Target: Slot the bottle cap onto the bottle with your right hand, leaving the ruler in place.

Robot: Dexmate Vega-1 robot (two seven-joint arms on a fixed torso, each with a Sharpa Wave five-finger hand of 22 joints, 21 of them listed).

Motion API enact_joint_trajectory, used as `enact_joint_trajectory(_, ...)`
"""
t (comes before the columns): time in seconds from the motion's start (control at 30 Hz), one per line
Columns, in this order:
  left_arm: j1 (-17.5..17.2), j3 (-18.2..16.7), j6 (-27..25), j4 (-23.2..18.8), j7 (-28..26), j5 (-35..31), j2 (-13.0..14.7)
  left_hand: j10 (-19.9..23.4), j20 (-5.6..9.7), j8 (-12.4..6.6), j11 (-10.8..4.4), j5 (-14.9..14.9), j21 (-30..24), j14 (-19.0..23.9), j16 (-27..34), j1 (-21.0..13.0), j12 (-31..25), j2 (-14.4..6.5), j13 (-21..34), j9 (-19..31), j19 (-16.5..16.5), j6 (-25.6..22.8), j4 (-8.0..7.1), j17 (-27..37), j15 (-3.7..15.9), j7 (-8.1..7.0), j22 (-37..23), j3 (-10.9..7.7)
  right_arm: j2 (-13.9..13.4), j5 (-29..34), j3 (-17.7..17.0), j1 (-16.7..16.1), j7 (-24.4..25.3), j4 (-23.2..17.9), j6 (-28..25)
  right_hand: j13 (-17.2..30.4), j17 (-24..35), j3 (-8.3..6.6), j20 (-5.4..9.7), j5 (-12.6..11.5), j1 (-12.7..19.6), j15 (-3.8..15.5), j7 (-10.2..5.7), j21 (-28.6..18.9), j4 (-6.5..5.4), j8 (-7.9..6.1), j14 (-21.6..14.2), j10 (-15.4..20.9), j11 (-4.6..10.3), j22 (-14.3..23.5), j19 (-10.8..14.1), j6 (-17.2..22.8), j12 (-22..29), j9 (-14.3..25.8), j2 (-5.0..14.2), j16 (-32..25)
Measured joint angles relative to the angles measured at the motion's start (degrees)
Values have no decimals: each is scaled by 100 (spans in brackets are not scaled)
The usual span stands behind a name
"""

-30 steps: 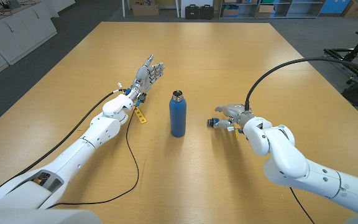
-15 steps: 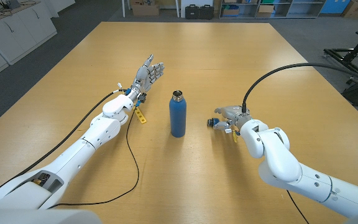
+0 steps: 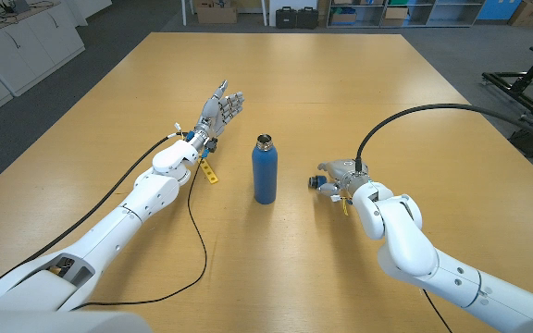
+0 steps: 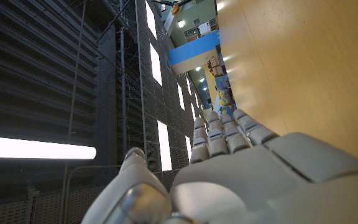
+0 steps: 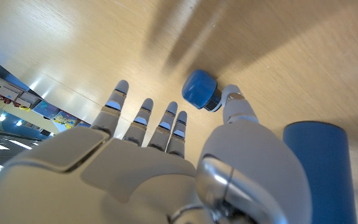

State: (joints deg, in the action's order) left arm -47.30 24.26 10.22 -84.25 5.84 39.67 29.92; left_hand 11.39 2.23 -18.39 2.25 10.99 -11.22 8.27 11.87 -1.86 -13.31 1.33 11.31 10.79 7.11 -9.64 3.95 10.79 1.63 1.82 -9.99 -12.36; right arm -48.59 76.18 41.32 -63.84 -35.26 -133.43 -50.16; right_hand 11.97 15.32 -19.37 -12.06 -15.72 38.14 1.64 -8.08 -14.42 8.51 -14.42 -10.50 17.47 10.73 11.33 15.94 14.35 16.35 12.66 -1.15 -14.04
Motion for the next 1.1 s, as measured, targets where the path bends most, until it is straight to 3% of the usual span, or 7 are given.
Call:
enact_joint_trajectory(0.27,-8,-1,0,-21,0,0,9,0,0,0,0,0,0,0,0,0,0,0,0,0,0,-21,0,0,0,-21,0,0,197,162,-165,-178,52,167,175,0,0,0,40,-40,5,52,-124,-22,0,-43,-112,131,73,-15,122,124,0,0,-5,-38)
enact_joint_trajectory(0.83,-17,-1,8,-67,-6,-20,18,0,0,44,0,0,0,0,0,0,0,0,0,0,0,-20,0,0,0,-20,0,0,501,406,-425,-391,220,464,477,1,24,0,103,-82,58,64,-227,-44,0,-85,-356,304,146,-14,281,226,40,-1,-12,-84)
enact_joint_trajectory(1.1,-37,5,7,-117,-27,-27,40,0,-29,44,0,0,0,0,0,0,0,0,0,0,-29,-20,0,-1,0,-20,0,0,623,425,-495,-461,454,635,573,18,27,0,255,-126,155,71,-387,-132,0,-257,-707,601,173,-14,542,598,83,-1,-5,-188)
